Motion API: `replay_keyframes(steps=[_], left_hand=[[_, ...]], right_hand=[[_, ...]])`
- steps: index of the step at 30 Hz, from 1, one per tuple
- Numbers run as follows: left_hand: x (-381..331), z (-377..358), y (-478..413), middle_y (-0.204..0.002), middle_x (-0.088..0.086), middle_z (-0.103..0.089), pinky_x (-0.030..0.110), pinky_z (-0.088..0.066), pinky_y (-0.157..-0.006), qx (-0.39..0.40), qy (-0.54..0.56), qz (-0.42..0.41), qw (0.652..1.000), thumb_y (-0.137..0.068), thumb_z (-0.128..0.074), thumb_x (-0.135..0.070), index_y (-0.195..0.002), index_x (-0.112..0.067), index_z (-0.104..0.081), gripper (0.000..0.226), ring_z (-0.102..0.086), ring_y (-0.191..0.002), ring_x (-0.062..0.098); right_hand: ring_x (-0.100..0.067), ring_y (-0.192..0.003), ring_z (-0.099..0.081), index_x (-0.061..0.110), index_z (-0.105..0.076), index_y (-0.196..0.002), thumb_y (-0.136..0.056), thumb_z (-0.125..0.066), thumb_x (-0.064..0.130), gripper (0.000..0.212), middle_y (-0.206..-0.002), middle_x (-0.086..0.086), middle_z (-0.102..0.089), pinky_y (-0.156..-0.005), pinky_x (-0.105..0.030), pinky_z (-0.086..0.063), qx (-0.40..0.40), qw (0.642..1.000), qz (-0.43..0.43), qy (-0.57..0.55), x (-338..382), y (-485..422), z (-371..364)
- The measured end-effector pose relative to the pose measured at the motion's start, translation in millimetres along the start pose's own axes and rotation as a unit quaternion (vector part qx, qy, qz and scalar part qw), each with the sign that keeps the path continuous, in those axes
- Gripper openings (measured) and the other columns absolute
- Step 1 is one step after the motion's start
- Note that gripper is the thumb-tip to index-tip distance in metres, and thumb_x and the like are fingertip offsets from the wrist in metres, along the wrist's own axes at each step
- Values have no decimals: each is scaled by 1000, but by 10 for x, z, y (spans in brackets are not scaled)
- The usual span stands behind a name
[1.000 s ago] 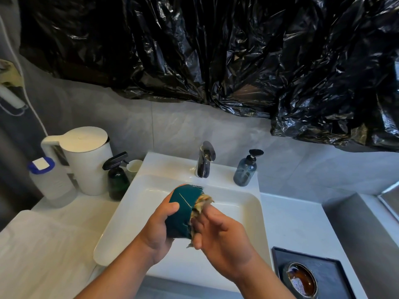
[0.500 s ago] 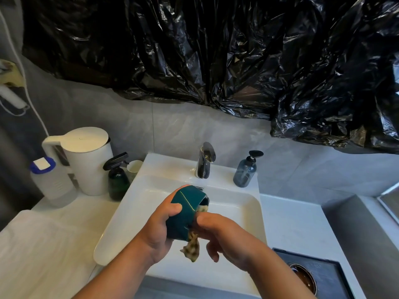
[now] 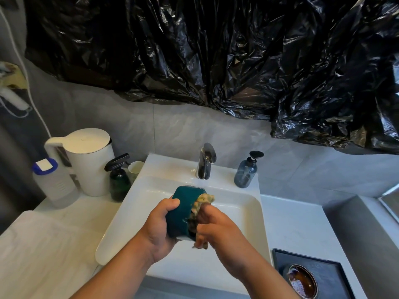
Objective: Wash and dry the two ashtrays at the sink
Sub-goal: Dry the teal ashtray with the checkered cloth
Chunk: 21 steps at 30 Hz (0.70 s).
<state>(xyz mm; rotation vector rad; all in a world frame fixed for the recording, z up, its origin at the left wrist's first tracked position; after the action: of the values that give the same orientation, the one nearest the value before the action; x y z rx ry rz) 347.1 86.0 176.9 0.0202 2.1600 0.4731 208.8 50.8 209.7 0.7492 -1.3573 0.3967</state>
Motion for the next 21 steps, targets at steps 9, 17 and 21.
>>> replay_keyframes(steps=[9, 17, 21], left_hand=[[-84, 59, -8, -102, 20, -70, 44, -55, -68, -7, -58, 10, 998, -67, -57, -37, -116, -20, -70, 54, -61, -96, 36], [-259, 246, -126, -98, 20, -68, 43, -53, -74, -21, -39, 31, 999, -91, -44, -34, -119, -8, -65, 44, -61, -90, 33], [-338, 373, -202, -106, 24, -70, 49, -54, -77, -11, 2, 62, 998, -91, -41, -37, -114, -10, -70, 46, -62, -93, 37]], right_hand=[[-13, -93, -62, 24, -61, -116, -87, -48, 16, 33, -115, -1, -66, -78, -24, -55, 27, 974, -74, 211, 46, -60, -22], [-9, -56, -43, 2, -67, -86, -83, -53, 4, 14, -88, -11, -58, -50, -19, -34, 13, 997, -60, 39, 254, -191, -182], [-15, -68, -52, 13, -67, -102, -78, -51, 3, 31, -97, -10, -66, -55, -21, -43, -27, 999, -44, 1, 280, -251, -385]])
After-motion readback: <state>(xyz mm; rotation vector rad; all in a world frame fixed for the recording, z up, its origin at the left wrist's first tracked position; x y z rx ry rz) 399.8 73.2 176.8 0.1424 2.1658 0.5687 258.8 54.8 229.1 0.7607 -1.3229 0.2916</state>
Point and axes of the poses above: each hand's wrist, its own y-axis away from the middle knuckle, its own z-axis out of the back of the hand, x = y × z, the point moved 2 cm from there along -y, towards the middle knuckle
